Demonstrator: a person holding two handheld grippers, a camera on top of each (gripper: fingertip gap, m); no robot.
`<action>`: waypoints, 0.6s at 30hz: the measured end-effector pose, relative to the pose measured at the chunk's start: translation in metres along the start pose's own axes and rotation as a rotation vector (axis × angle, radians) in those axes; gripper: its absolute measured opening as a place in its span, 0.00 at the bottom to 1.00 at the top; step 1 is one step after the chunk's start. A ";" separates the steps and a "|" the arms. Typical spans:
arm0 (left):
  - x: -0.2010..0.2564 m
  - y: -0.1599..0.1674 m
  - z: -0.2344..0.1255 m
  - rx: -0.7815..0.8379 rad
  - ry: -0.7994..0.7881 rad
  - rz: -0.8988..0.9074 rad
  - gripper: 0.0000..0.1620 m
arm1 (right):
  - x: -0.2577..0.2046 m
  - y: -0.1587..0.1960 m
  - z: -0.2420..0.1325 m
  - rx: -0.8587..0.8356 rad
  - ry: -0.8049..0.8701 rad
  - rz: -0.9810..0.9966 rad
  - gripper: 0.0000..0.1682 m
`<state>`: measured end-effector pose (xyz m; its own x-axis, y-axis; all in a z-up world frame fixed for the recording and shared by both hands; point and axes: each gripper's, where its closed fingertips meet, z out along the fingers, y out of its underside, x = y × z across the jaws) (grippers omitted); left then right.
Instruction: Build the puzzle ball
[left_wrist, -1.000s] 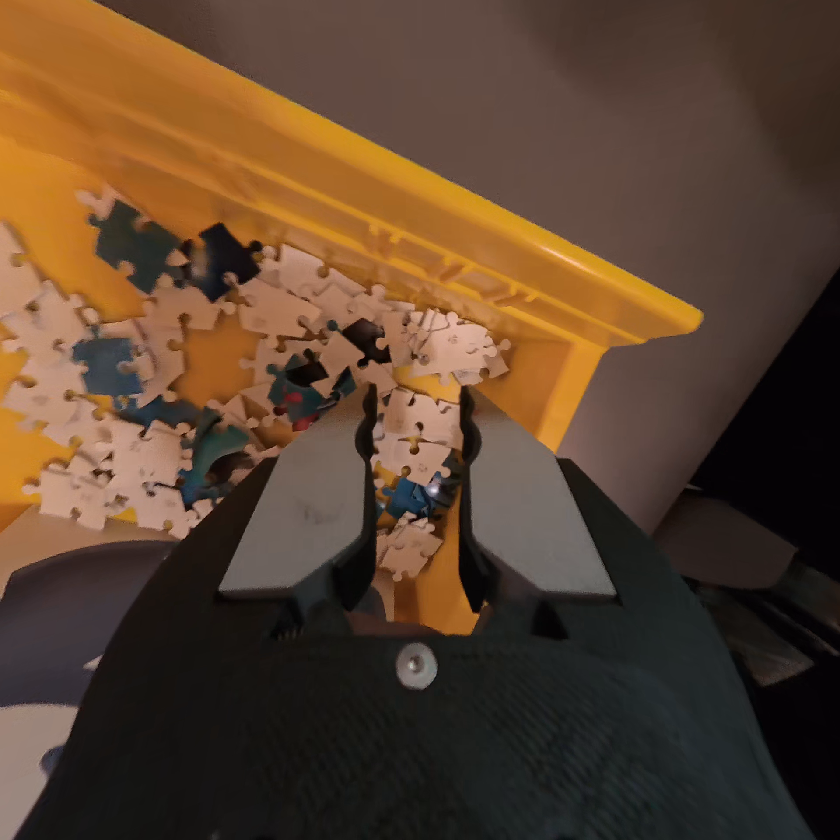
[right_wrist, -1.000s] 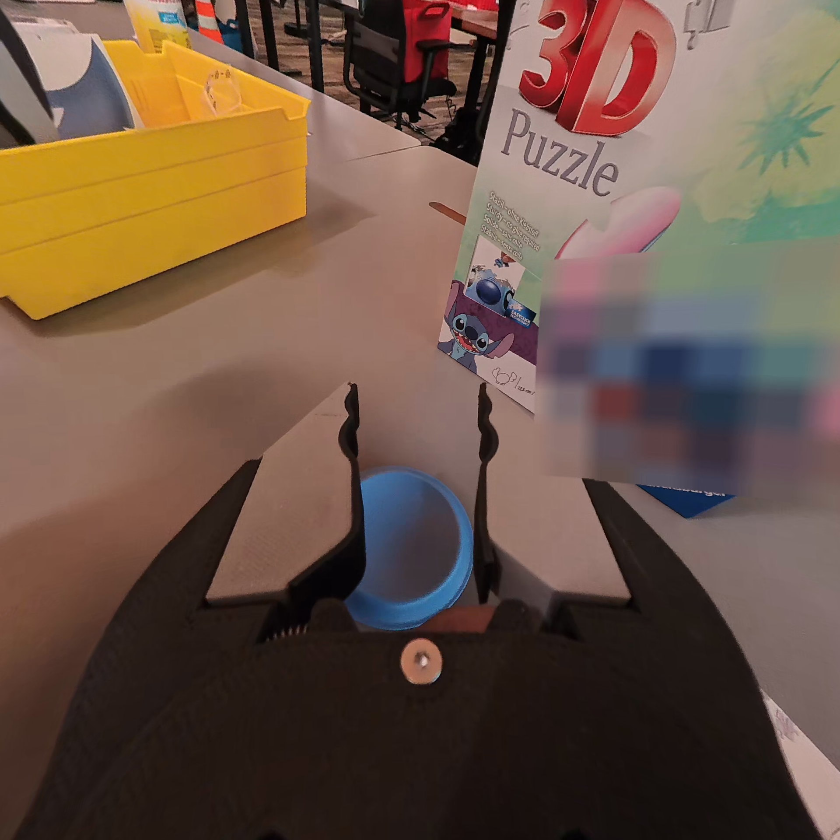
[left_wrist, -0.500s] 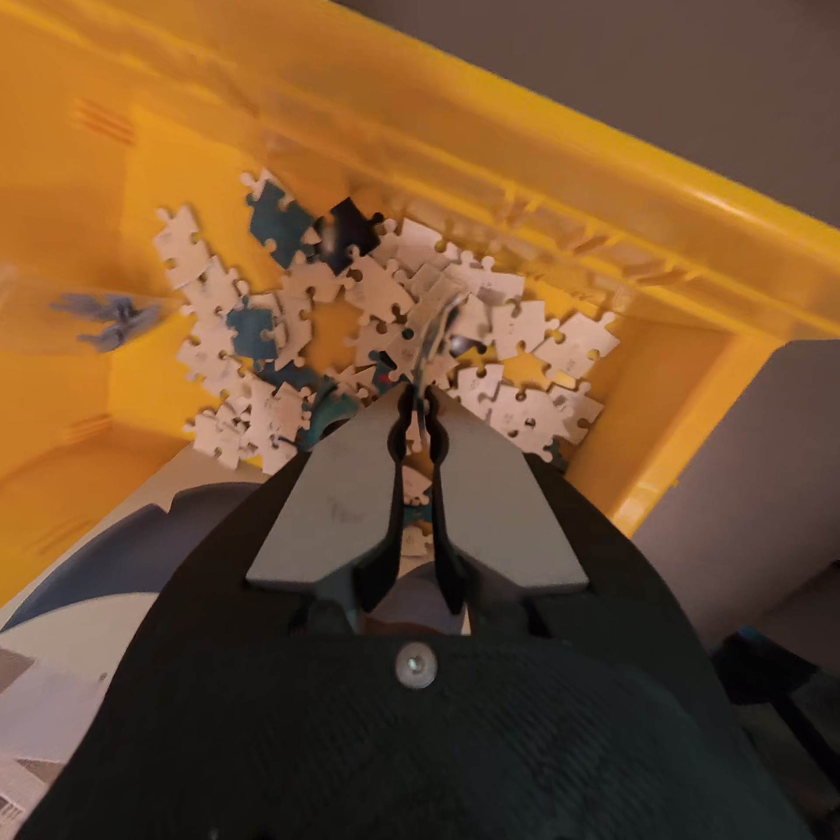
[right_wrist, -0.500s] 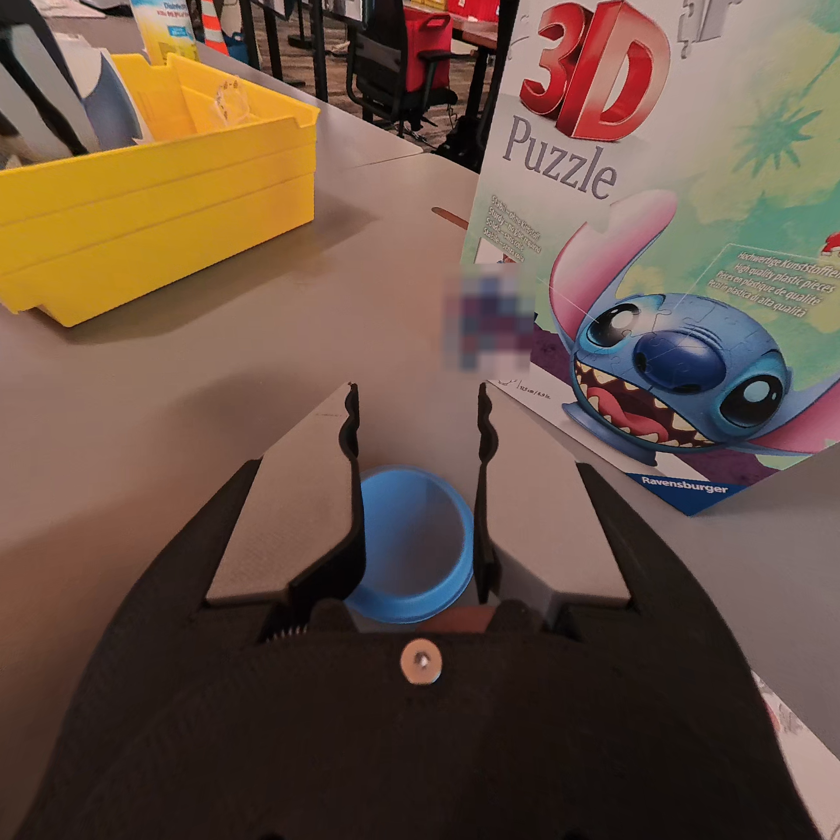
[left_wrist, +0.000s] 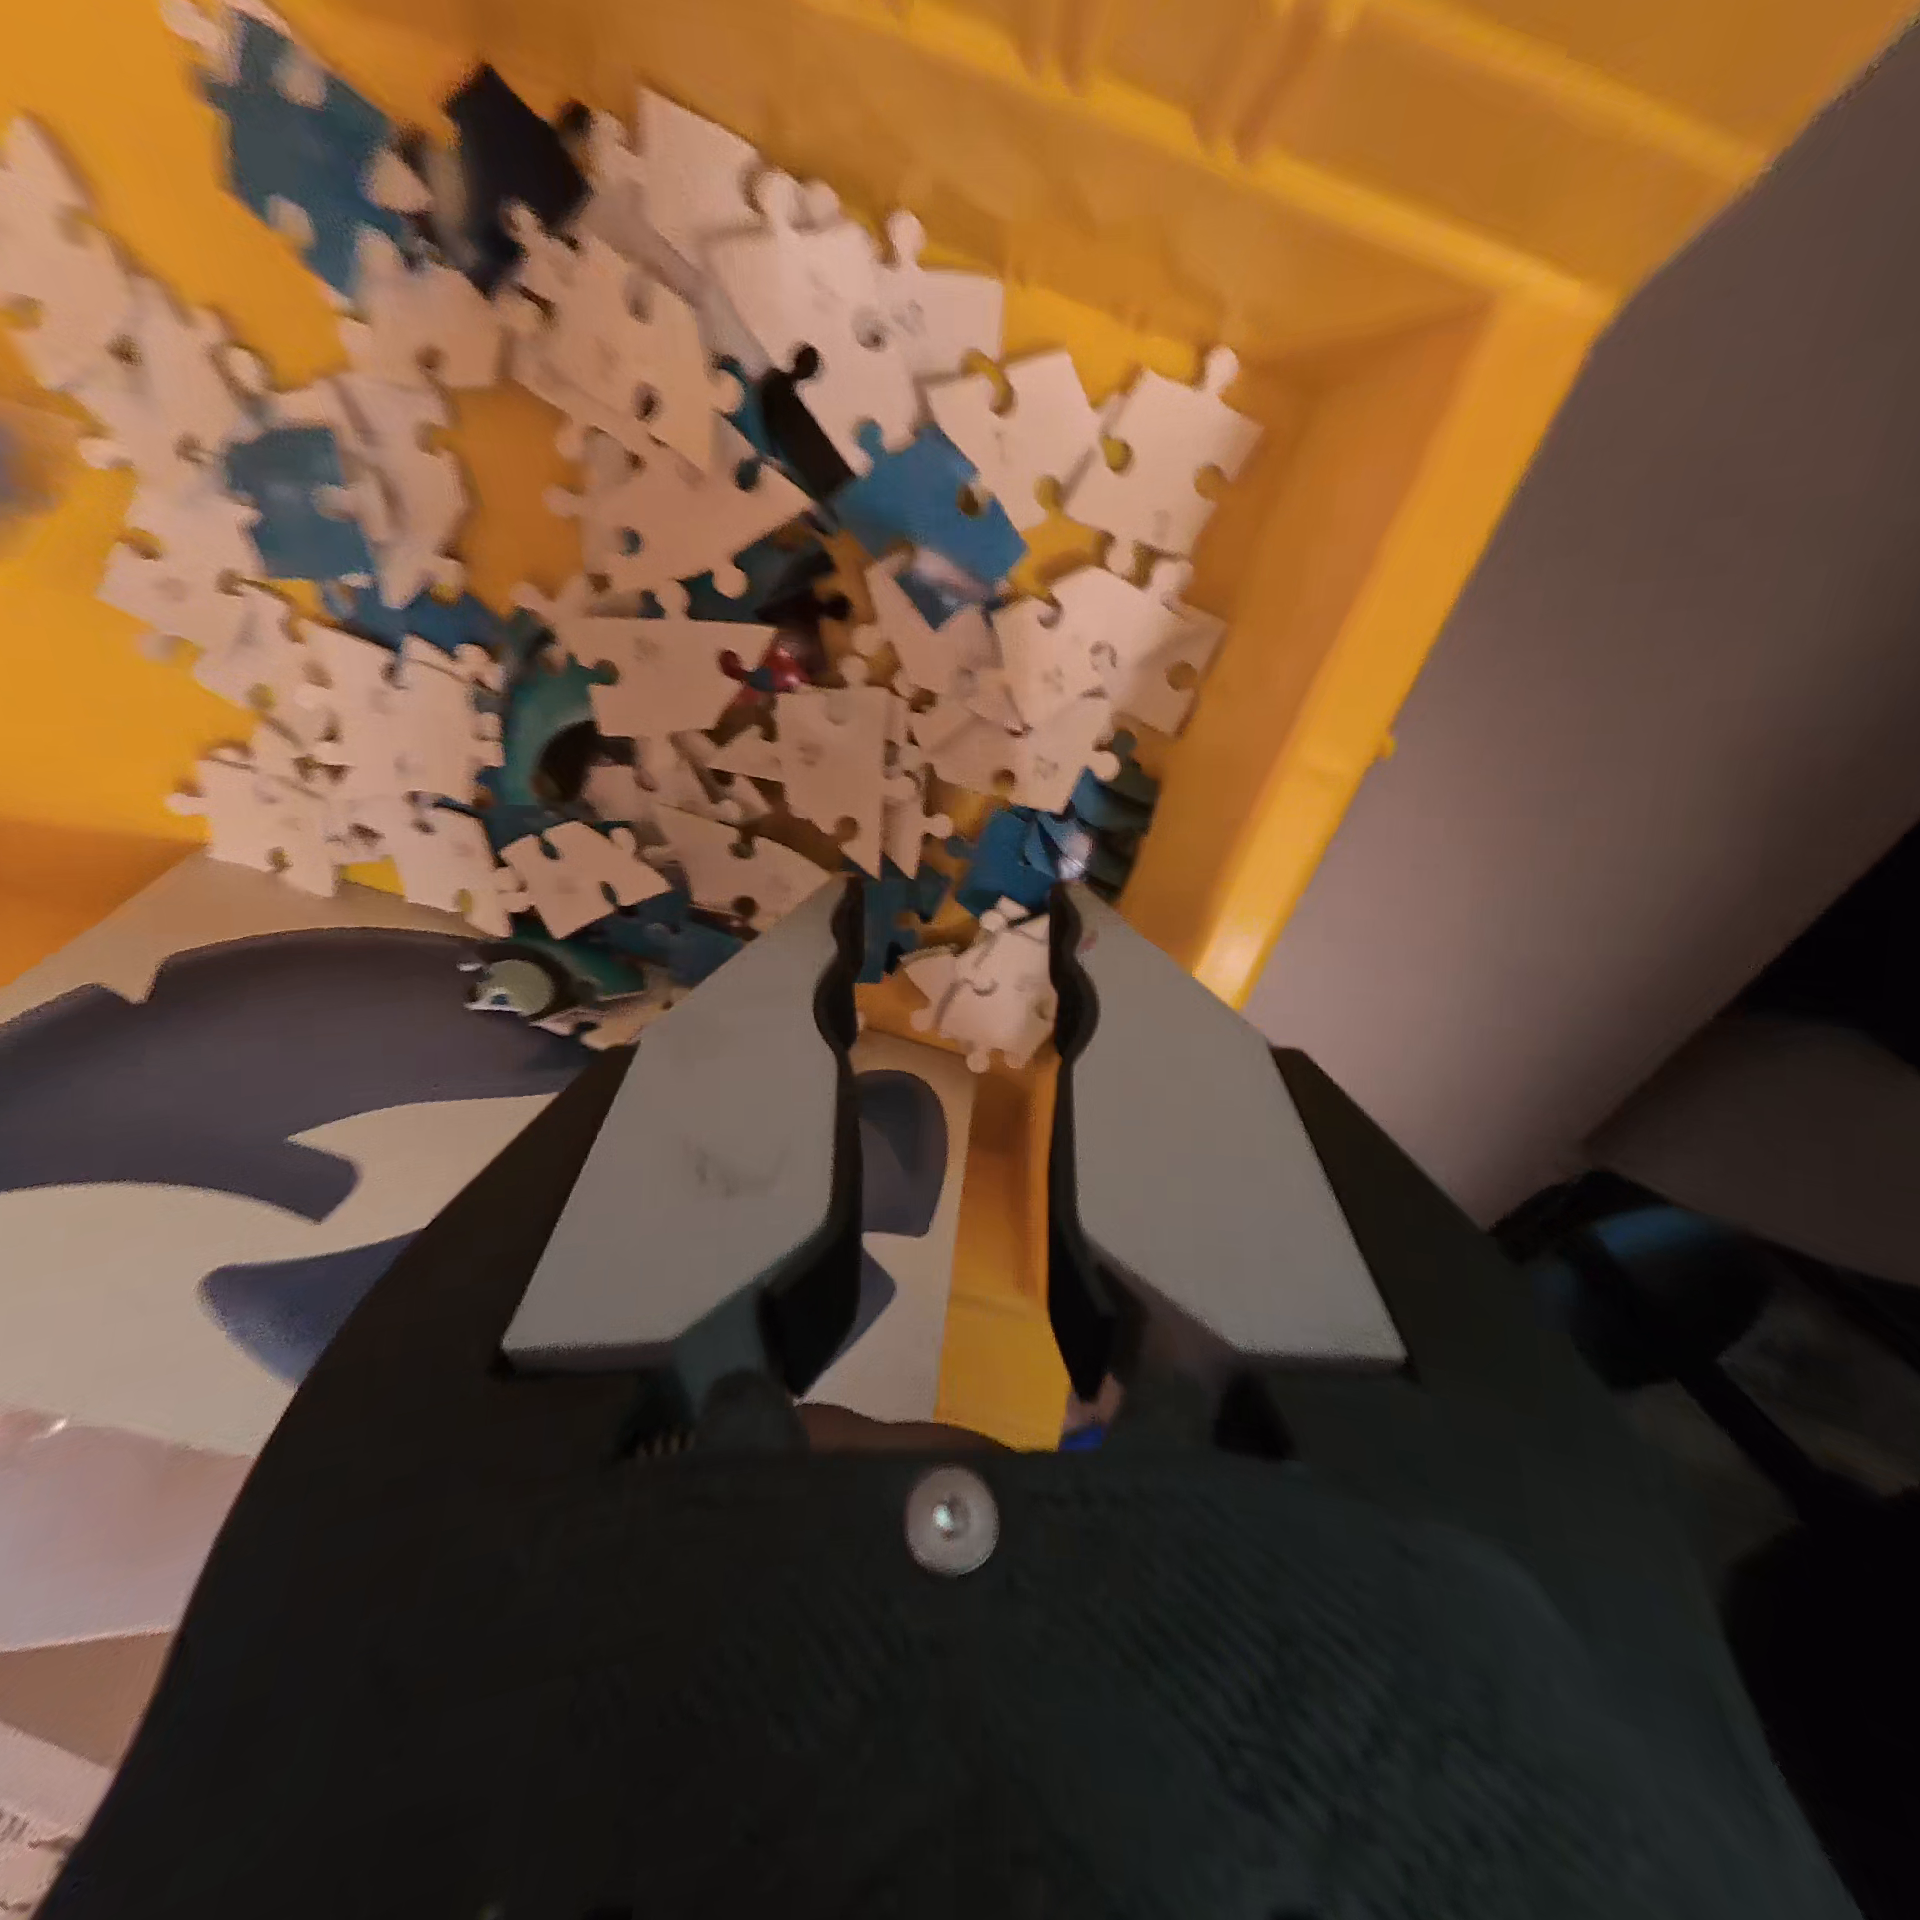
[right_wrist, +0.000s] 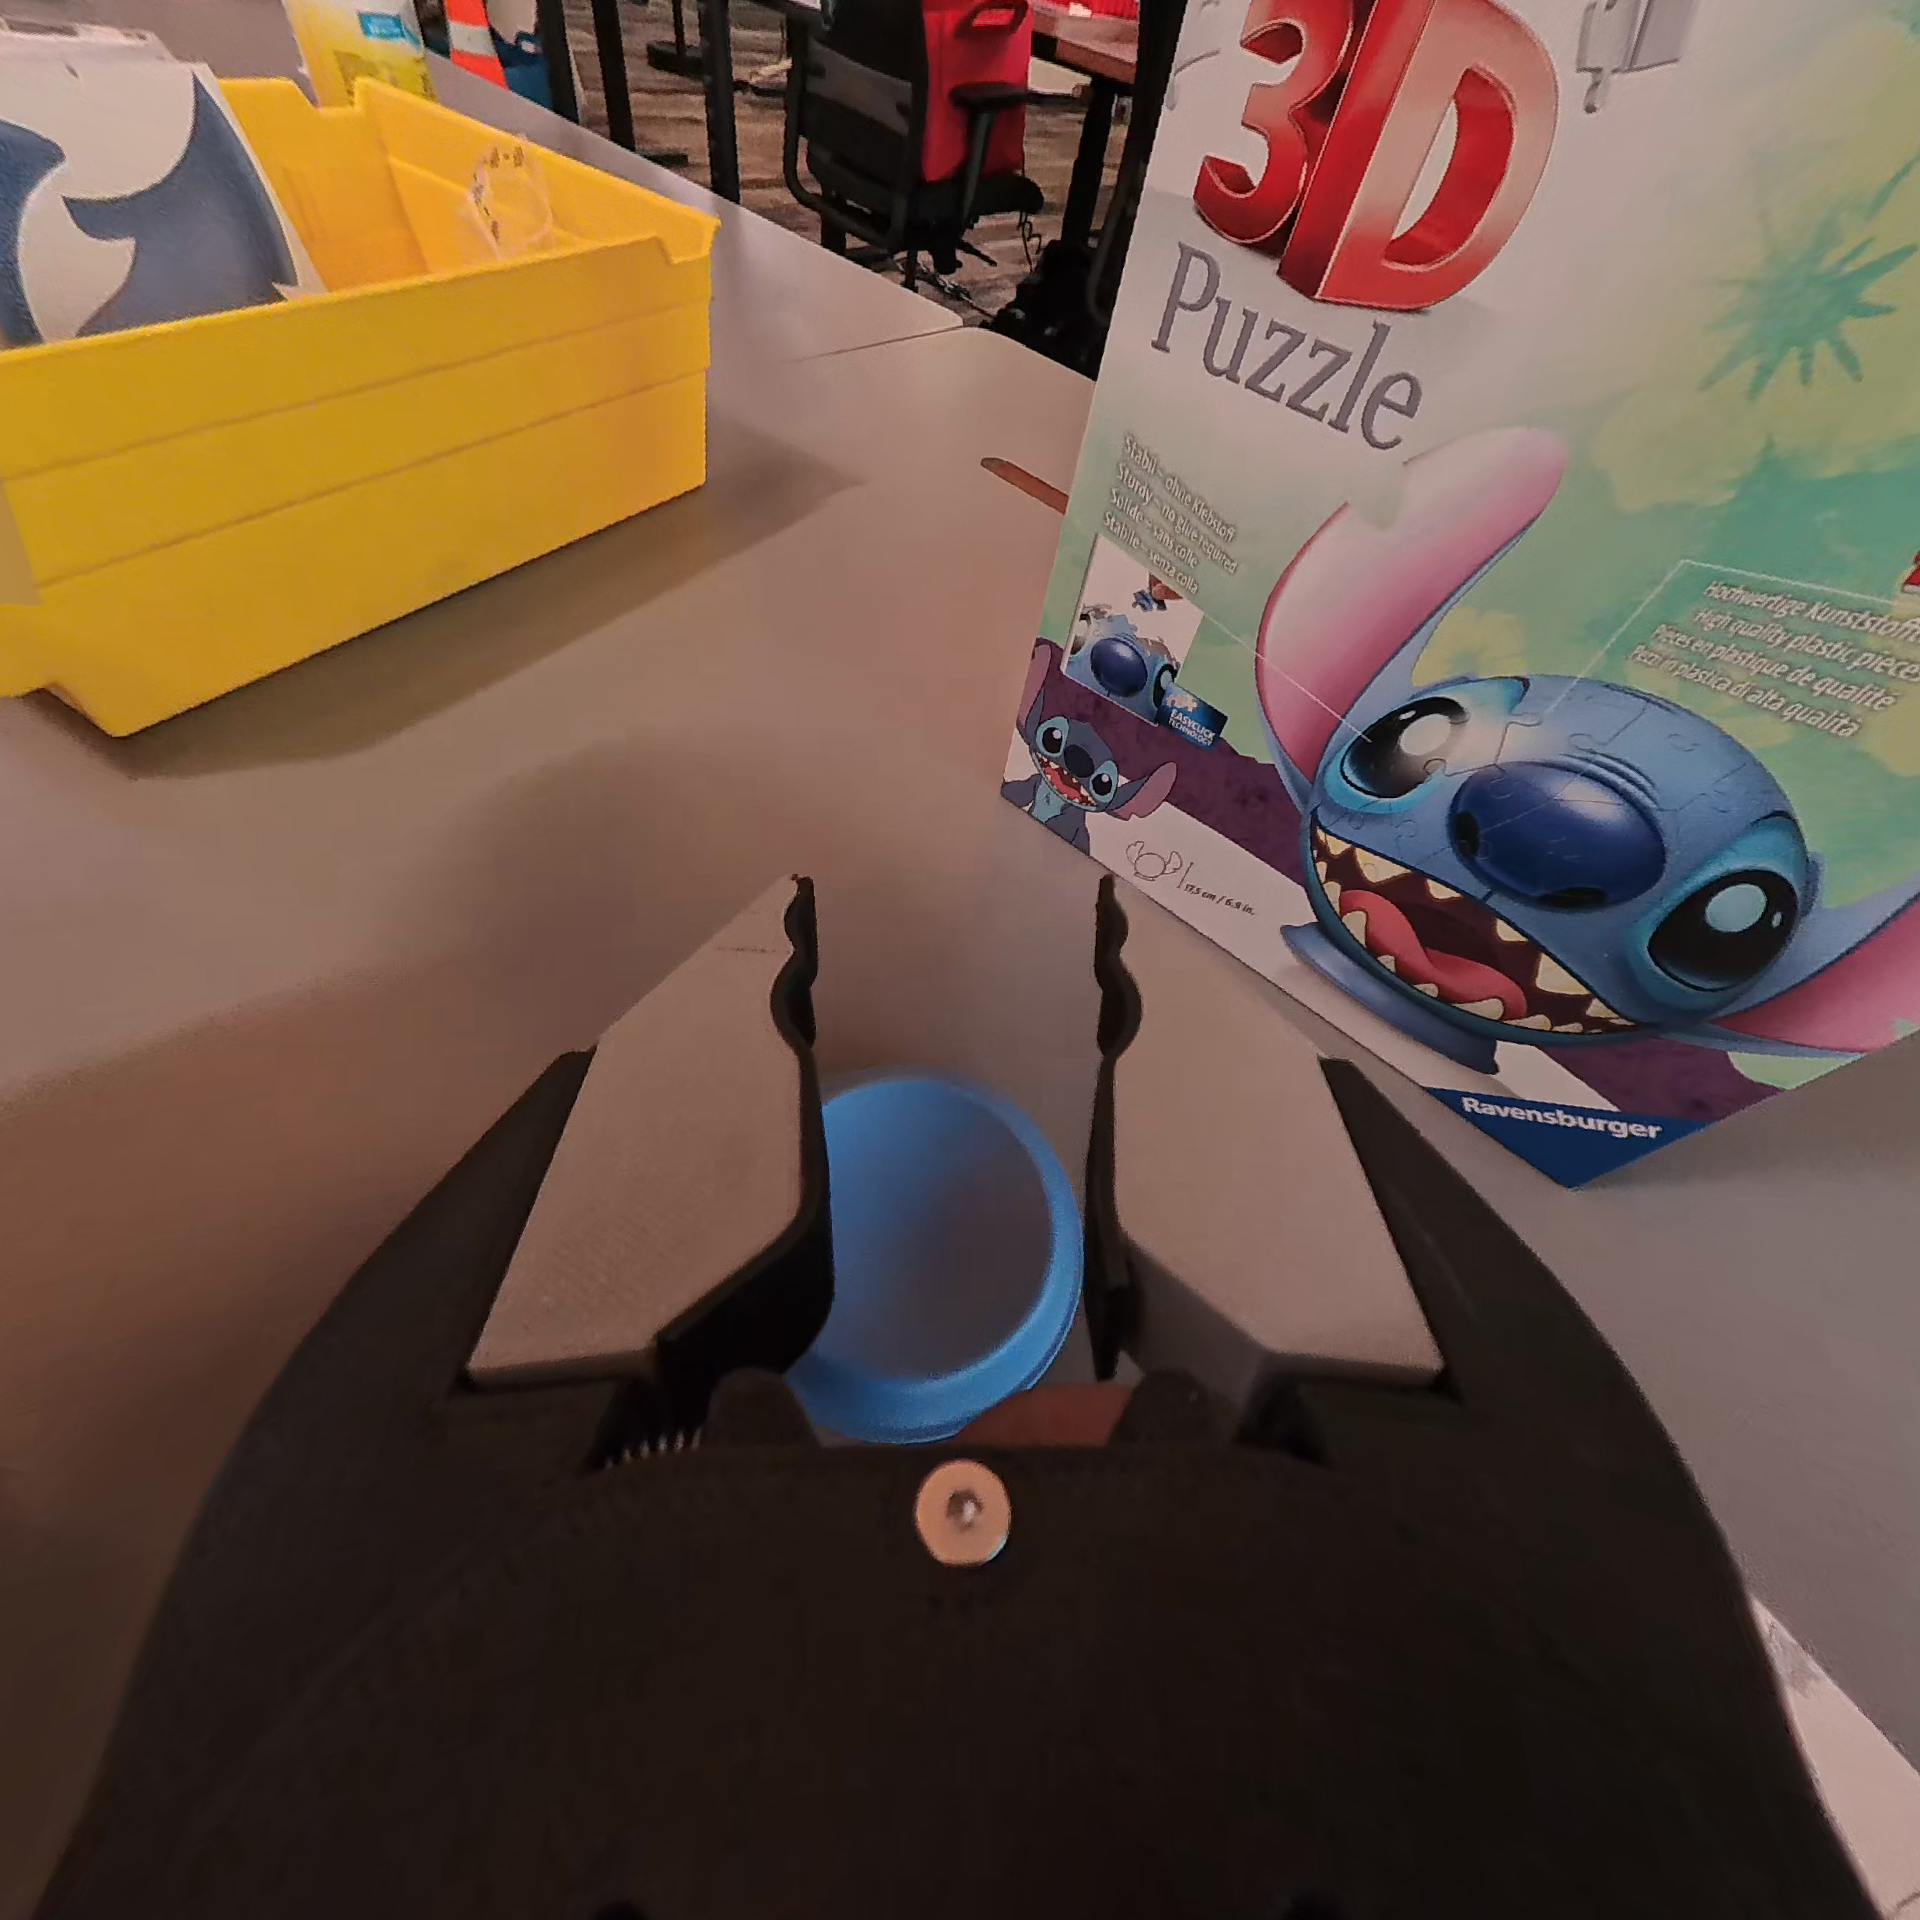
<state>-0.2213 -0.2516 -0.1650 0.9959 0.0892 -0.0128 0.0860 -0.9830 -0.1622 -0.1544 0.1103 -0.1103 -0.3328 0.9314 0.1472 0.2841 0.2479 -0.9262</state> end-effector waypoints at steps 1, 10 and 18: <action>0.004 0.006 0.005 -0.029 0.016 0.022 0.21 | 0.001 -0.001 0.001 -0.001 0.000 -0.001 0.30; 0.017 0.014 0.024 -0.197 0.021 0.145 0.04 | 0.004 -0.021 0.008 -0.033 -0.093 0.029 0.31; 0.011 -0.023 0.011 -0.063 -0.052 0.083 0.00 | -0.064 -0.081 0.043 -0.103 -0.454 -0.145 0.32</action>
<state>-0.2130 -0.2264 -0.1722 0.9971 0.0133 -0.0747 0.0061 -0.9954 -0.0958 -0.1950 0.0194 -0.0593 -0.7278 0.6806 0.0847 0.2858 0.4132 -0.8646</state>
